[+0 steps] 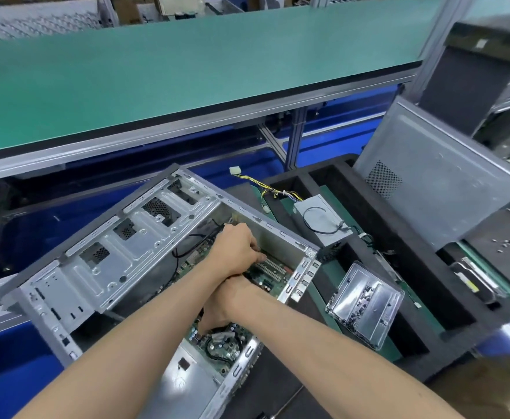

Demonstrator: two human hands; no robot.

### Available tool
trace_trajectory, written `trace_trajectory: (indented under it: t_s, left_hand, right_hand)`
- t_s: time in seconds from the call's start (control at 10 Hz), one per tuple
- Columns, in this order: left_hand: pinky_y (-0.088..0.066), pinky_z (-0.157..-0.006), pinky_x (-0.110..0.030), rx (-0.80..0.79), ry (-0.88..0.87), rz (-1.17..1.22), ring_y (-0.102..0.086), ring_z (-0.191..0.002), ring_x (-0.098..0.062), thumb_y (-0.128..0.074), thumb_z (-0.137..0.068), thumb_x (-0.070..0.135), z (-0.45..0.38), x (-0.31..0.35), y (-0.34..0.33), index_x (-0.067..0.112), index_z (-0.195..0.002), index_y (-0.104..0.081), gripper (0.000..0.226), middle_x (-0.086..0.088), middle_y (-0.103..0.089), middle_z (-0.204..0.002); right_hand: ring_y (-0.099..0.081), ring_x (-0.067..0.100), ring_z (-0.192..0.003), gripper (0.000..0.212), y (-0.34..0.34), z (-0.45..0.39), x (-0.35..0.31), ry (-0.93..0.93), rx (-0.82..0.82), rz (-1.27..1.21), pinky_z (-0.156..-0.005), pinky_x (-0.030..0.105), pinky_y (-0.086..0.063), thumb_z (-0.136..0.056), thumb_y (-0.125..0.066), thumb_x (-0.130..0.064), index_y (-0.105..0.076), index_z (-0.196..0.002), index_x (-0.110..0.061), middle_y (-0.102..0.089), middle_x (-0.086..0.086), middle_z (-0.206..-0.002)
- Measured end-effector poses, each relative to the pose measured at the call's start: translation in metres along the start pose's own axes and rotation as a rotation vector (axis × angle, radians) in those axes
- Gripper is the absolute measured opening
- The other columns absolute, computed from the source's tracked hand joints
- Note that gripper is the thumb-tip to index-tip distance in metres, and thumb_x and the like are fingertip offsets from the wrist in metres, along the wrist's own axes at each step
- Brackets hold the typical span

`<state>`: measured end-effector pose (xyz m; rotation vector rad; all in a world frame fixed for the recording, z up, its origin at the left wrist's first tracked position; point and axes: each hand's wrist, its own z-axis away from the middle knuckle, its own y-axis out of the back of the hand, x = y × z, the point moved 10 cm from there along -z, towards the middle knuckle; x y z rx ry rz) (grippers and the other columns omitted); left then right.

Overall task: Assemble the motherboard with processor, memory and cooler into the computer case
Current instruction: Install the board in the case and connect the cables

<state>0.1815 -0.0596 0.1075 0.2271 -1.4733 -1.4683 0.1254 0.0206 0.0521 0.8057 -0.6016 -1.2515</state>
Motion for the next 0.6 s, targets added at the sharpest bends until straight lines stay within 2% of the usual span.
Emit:
trace_trajectory:
  t_s: [0.1, 0.2, 0.3, 0.4, 0.5, 0.6]
  left_hand:
    - [-0.047, -0.059, -0.027, -0.068, 0.080, 0.039, -0.056, -0.065, -0.028, -0.086, -0.074, 0.028, -0.010, -0.009, -0.008, 0.013, -0.051, -0.062, 0.037, -0.008, -0.059, -0.058]
    - [-0.033, -0.042, -0.015, -0.100, 0.087, 0.057, -0.054, -0.058, -0.010, -0.086, -0.075, 0.026, -0.018, -0.012, -0.014, 0.019, -0.057, -0.057, 0.034, 0.002, -0.058, -0.061]
    - [-0.039, -0.050, -0.018, -0.107, 0.112, 0.112, -0.061, -0.070, -0.015, -0.083, -0.076, 0.024, -0.025, -0.018, -0.012, 0.012, -0.072, -0.069, 0.018, 0.000, -0.067, -0.072]
    - [-0.041, -0.053, -0.021, -0.050, 0.196, 0.164, -0.057, -0.065, -0.016, -0.076, -0.078, 0.016, -0.029, -0.044, 0.001, 0.008, -0.062, -0.066, 0.021, -0.003, -0.063, -0.064]
    - [-0.041, -0.058, -0.025, -0.039, 0.228, 0.225, -0.059, -0.072, -0.021, -0.057, -0.088, 0.007, -0.019, -0.062, -0.010, 0.015, -0.061, -0.047, 0.029, -0.017, -0.062, -0.082]
    - [-0.052, -0.071, -0.022, 0.000, 0.140, 0.180, -0.069, -0.089, -0.013, -0.057, -0.080, 0.012, -0.004, -0.042, 0.003, 0.006, -0.085, -0.059, 0.008, -0.014, -0.062, -0.117]
  right_hand:
    - [-0.052, 0.037, -0.128, 0.085, 0.005, 0.003, -0.008, 0.026, 0.031, -0.072, -0.103, 0.053, -0.047, -0.085, -0.062, -0.069, -0.044, -0.145, -0.011, -0.052, 0.013, -0.146]
    - [-0.054, 0.034, -0.128, 0.089, 0.011, 0.012, 0.000, 0.015, 0.034, -0.183, -0.102, 0.048, -0.050, -0.085, -0.061, -0.073, -0.045, -0.147, -0.012, -0.053, 0.012, -0.147]
    - [-0.057, 0.038, -0.122, 0.076, 0.016, 0.029, 0.028, -0.068, 0.014, -0.377, -0.091, 0.043, -0.048, -0.094, -0.054, -0.064, -0.050, -0.141, -0.005, -0.056, 0.019, -0.139]
    - [-0.058, 0.043, -0.113, 0.036, 0.038, 0.045, 0.062, -0.182, 0.186, -0.421, -0.077, 0.040, -0.040, -0.097, -0.051, -0.025, -0.058, -0.124, -0.002, -0.058, 0.022, -0.128]
    - [-0.062, 0.043, -0.102, 0.028, 0.079, 0.064, 0.079, -0.277, 0.533, -0.389, -0.069, 0.041, -0.036, -0.090, -0.052, -0.014, -0.060, -0.114, -0.002, -0.063, 0.020, -0.113]
    - [-0.065, 0.041, -0.087, 0.021, 0.116, 0.068, 0.062, -0.239, 0.768, -0.392, -0.063, 0.040, -0.035, -0.086, -0.054, -0.015, -0.060, -0.104, -0.005, -0.066, 0.016, -0.102]
